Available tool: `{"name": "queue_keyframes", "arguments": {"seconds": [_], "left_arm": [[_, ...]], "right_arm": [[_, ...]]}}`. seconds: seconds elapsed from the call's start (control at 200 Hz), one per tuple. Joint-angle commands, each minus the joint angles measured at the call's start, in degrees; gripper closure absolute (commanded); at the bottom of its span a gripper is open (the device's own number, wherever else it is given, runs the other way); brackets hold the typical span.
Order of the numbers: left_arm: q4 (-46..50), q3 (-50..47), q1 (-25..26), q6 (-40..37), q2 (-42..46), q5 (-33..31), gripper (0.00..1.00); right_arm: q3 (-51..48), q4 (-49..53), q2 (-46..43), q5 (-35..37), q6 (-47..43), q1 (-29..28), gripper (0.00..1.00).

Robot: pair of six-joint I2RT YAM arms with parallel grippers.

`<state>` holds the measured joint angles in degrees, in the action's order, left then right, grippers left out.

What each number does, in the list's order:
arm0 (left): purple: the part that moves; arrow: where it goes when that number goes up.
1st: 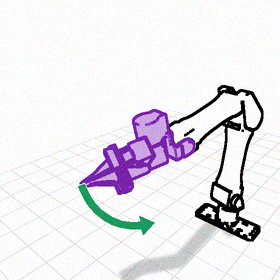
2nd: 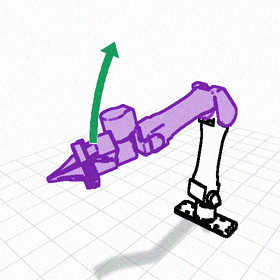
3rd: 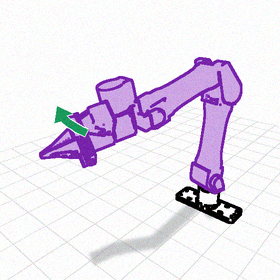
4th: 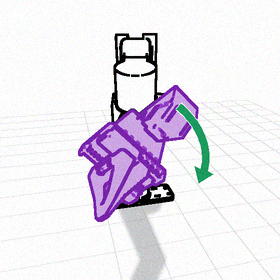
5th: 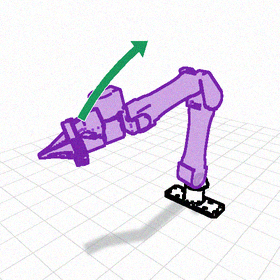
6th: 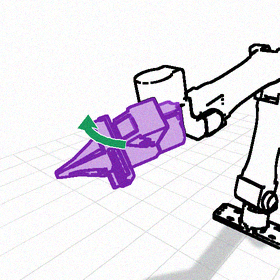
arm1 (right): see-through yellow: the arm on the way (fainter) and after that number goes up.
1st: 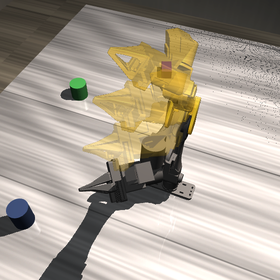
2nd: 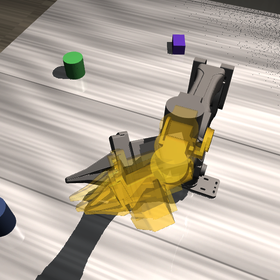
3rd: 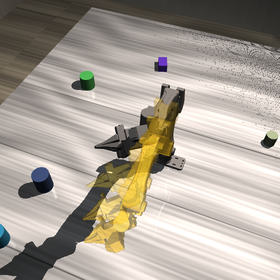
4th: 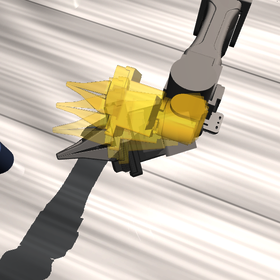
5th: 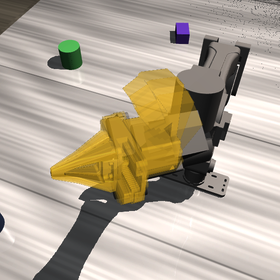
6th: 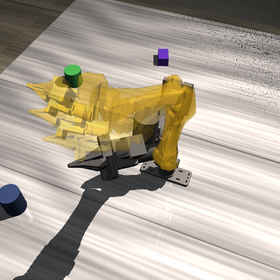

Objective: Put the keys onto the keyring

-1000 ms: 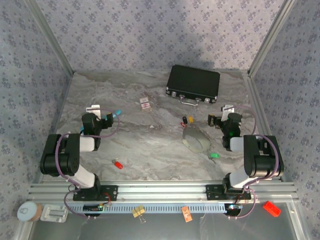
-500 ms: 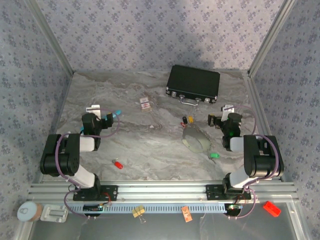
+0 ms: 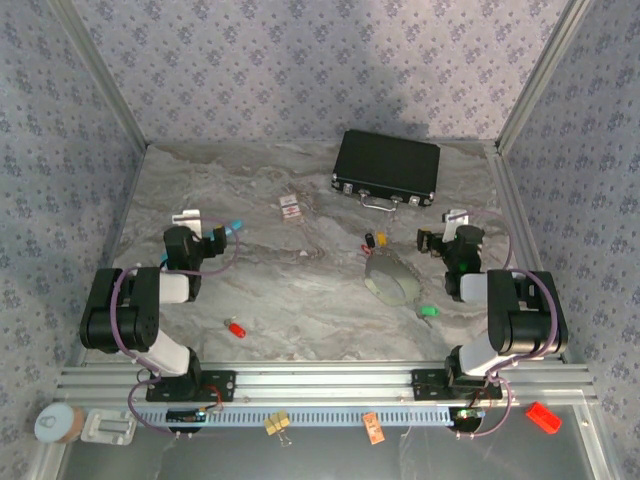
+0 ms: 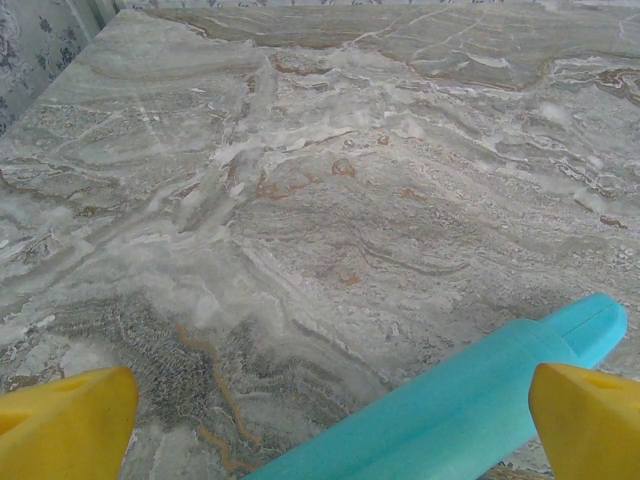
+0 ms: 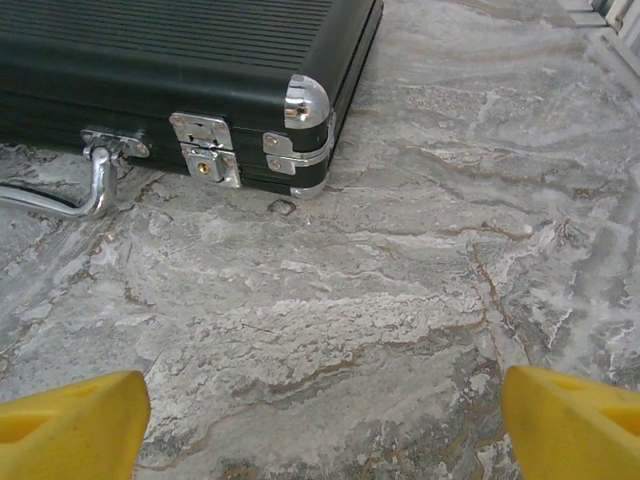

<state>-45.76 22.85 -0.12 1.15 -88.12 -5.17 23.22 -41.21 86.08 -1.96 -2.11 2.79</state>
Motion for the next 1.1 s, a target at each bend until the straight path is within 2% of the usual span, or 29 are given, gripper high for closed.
{"name": "queue_keyframes", "arguments": {"seconds": [0.0,0.105,0.24,0.35,0.42,0.56,0.635,0.745,0.89,1.094], "left_arm": [[6.90,3.57,-0.31,0.87,3.76,-0.46,0.00],[17.94,8.16,-0.24,1.38,8.31,-1.97,0.00],[20.96,8.70,0.02,5.80,14.13,-1.74,0.00],[25.39,9.66,-0.05,10.96,18.76,3.01,0.00],[28.81,10.74,-0.04,12.57,20.90,7.54,0.00],[33.12,12.38,1.21,17.03,23.44,14.24,0.00],[34.40,12.45,4.83,18.22,24.47,14.66,0.00],[36.25,12.06,13.61,19.03,25.57,13.20,0.00],[36.62,10.57,24.22,22.59,26.32,10.63,0.00],[35.51,8.66,34.36,29.68,27.40,4.92,0.01]], "right_arm": [[7.89,15.94,-4.67,1.74,1.63,0.48,0.07],[14.91,29.33,-8.73,4.97,7.63,0.27,0.06],[18.09,43.51,-13.01,4.84,21.89,-0.20,0.07],[20.54,58.12,-13.81,3.18,33.70,-0.76,0.09],[20.13,63.82,-15.28,0.46,35.35,-1.85,0.09],[16.21,71.57,-21.30,-0.25,38.76,-4.22,0.11],[14.08,74.27,-23.04,-2.74,40.94,-4.32,0.12],[11.62,75.36,-24.67,-6.71,43.69,-4.61,0.12],[9.80,78.08,-25.95,-7.49,45.09,-5.58,0.14],[8.74,76.78,-24.12,-8.53,43.96,-6.31,0.30]]}}
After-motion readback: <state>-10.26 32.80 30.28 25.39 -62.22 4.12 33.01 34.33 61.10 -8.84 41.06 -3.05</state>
